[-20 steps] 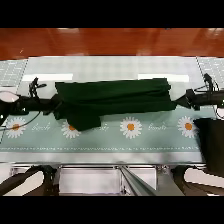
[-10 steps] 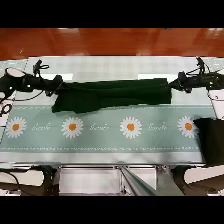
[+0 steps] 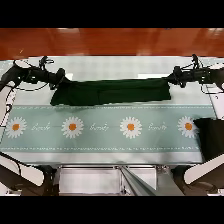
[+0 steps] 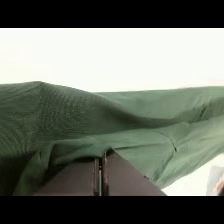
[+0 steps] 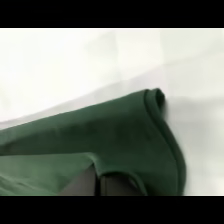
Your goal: Fold the shirts.
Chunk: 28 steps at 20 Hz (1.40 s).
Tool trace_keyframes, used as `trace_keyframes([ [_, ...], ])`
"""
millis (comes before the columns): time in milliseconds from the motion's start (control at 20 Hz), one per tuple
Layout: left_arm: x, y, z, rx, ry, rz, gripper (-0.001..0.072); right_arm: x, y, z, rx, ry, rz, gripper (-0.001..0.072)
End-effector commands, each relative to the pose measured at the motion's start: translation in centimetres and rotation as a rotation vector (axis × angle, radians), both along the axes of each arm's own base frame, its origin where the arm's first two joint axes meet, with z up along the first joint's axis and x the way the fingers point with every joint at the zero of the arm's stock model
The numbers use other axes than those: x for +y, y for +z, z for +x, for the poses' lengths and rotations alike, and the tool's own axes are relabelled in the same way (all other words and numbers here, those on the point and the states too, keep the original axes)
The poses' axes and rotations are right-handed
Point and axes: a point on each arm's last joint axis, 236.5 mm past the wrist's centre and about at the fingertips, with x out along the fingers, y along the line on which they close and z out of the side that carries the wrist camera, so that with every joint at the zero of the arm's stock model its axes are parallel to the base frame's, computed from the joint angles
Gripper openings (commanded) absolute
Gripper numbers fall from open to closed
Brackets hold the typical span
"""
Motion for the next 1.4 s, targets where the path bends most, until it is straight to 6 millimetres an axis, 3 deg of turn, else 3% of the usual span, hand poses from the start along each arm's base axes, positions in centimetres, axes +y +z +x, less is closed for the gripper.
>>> trace_keyframes([
  [0, -0.7, -0.1, -1.4, 0.056, -0.059, -0.034, 0.0487, 0.1, -0.2, 0.7, 0.003, -0.027, 0.017, 0.0274],
  [50, -0.6, 0.3, -1.9, 0.069, -0.078, -0.039, 0.0510, -0.1, 0.1, 0.6, 0.010, -0.037, 0.026, 0.0411],
  [200, 1.2, 3.4, -3.0, 0.062, -0.103, -0.047, 0.0509, -2.4, 3.7, -0.3, -0.019, -0.021, 0.040, 0.0413],
  [300, 4.0, 6.1, -3.8, 0.006, -0.088, 0.052, 0.0508, -5.8, 7.1, -1.7, -0.055, -0.051, 0.029, 0.0413],
  [400, 6.9, 8.4, -5.5, -0.053, -0.042, 0.171, 0.0509, -10.1, 8.8, -4.5, -0.051, -0.071, -0.051, 0.0413],
  [500, 9.0, 9.5, -7.5, -0.130, 0.089, 0.235, 0.0508, -14.0, 8.2, -7.6, -0.014, -0.125, -0.140, 0.0413],
  [600, 9.2, 9.2, -10.4, -0.204, 0.235, 0.243, 0.0509, -15.6, 5.4, -9.8, 0.024, -0.232, -0.135, 0.0413],
  [700, 7.7, 7.5, -14.0, -0.217, 0.286, 0.237, 0.0508, -14.2, 2.1, -10.9, 0.047, -0.257, -0.079, 0.0419],
  [850, 5.7, 5.9, -17.5, -0.187, 0.259, 0.224, 0.0508, -10.2, -0.2, -10.3, 0.061, -0.216, 0.072, 0.0420],
  [1150, 4.0, 6.5, -17.5, -0.184, 0.256, 0.153, 0.0508, -4.3, -2.3, -6.3, 0.077, -0.171, 0.206, 0.0420],
  [1350, 4.0, 6.5, -17.5, -0.184, 0.256, 0.153, 0.0508, -2.1, -3.0, -4.5, 0.100, -0.115, 0.182, 0.0420],
])
